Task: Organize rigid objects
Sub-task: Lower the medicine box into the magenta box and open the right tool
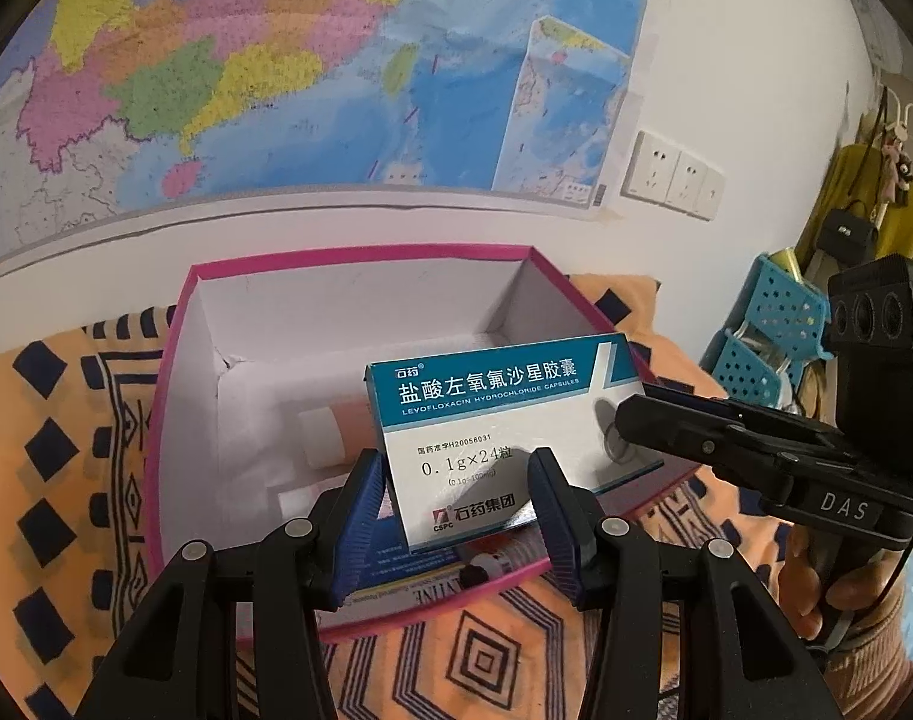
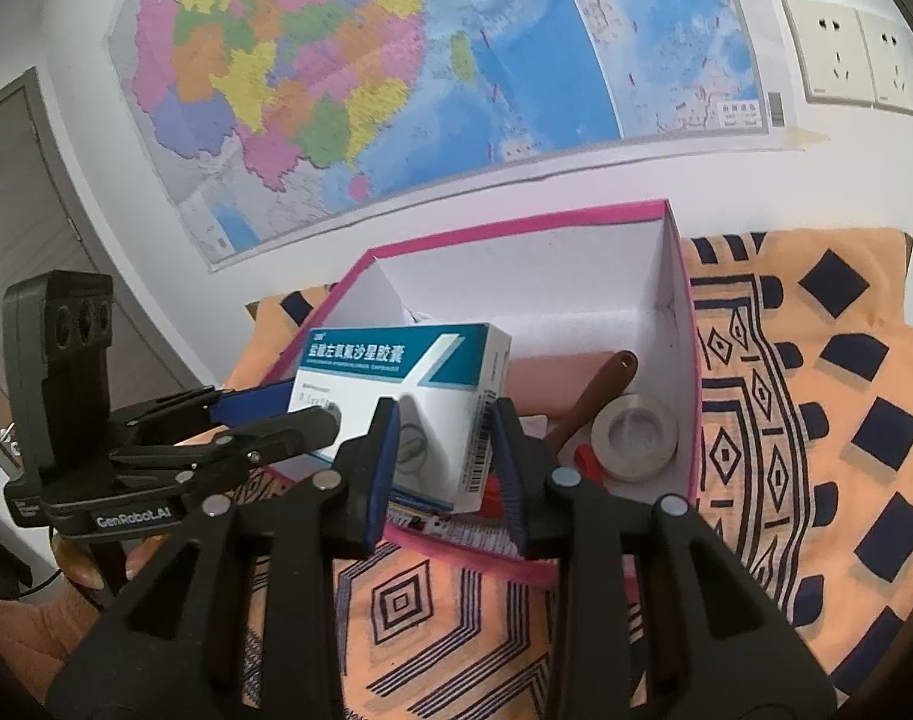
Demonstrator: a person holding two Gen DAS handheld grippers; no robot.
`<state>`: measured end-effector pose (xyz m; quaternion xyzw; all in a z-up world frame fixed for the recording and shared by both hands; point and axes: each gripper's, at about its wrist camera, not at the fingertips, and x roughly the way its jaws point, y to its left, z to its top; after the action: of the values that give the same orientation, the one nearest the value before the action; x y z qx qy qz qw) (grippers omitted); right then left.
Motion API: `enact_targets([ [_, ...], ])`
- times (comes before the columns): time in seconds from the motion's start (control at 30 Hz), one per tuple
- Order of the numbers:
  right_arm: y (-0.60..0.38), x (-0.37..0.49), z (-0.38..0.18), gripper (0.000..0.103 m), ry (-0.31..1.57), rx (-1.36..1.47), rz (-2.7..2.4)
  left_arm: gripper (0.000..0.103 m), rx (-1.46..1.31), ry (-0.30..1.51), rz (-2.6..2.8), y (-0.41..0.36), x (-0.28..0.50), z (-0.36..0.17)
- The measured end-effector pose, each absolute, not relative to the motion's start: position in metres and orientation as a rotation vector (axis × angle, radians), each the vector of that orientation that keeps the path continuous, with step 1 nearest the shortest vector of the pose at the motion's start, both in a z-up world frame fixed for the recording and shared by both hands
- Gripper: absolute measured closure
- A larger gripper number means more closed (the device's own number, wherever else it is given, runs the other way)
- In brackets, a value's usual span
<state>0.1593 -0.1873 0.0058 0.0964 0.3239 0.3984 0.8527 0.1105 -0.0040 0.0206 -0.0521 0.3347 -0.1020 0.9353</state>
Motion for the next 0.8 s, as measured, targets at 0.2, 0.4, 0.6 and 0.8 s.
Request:
enact_targets([
  [0.2, -0.182, 0.174, -0.006, 0.069, 0.722, 0.203, 0.809, 0.054, -0.123, 0.732, -0.206, -0.001, 0.129, 0.009],
  [0.4, -0.172, 0.184, -0.014, 0.069, 0.761, 0.181, 0.785, 0.054, -0.130, 0.764, -0.190, 0.003, 0.142, 0.000],
  [0.6, -0.163, 0.191, -0.020, 0.069, 0.783, 0.156, 0.758, 0.054, -0.144, 0.798, -0.177, 0.007, 0.154, -0.008],
  [0.8, -0.160, 0.189, -0.020, 0.064, 0.770, 0.137, 0.732, 0.035, -0.119, 0.802, -0.123, 0.010, 0.156, -0.014],
])
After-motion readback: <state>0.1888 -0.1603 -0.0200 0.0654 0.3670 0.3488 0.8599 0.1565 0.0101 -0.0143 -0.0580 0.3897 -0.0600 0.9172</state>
